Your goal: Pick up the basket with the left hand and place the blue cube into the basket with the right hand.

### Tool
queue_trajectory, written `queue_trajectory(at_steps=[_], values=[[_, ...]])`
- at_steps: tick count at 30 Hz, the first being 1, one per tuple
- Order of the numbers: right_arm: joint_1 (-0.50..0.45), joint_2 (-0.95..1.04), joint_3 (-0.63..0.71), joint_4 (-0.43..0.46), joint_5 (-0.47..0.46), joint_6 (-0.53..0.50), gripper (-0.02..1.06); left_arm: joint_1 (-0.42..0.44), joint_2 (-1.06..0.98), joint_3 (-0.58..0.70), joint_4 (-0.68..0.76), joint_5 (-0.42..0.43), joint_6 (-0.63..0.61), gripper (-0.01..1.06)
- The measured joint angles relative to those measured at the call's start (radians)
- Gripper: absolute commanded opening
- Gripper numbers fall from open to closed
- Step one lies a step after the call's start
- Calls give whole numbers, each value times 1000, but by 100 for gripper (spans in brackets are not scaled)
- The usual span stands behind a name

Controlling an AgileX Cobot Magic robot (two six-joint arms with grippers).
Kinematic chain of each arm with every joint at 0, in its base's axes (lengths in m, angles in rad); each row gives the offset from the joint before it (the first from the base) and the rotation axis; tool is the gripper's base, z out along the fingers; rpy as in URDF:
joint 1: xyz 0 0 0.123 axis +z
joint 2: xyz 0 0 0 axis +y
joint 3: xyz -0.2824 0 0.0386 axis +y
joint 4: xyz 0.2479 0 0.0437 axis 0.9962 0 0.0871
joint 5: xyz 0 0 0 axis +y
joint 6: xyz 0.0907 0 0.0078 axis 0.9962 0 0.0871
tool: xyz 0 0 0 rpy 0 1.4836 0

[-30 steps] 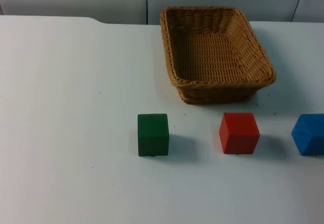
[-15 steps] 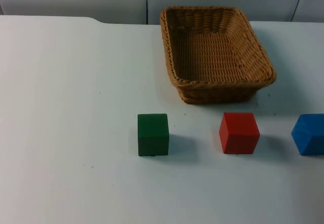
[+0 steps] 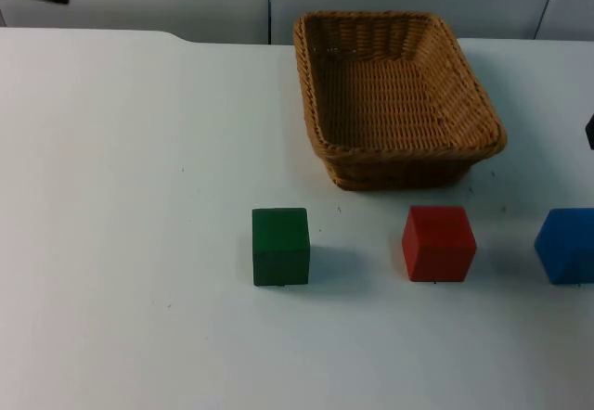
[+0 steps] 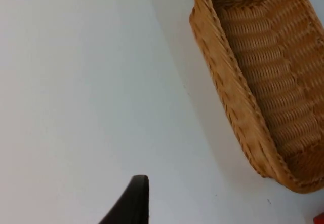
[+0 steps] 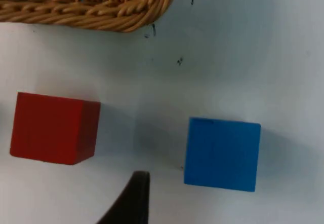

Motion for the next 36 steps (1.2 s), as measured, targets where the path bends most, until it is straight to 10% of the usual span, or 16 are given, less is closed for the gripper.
queue_trajectory(at_steps=[36], values=[[9, 106, 0, 32, -14, 0, 103, -196, 733, -822, 104, 232, -273, 104]])
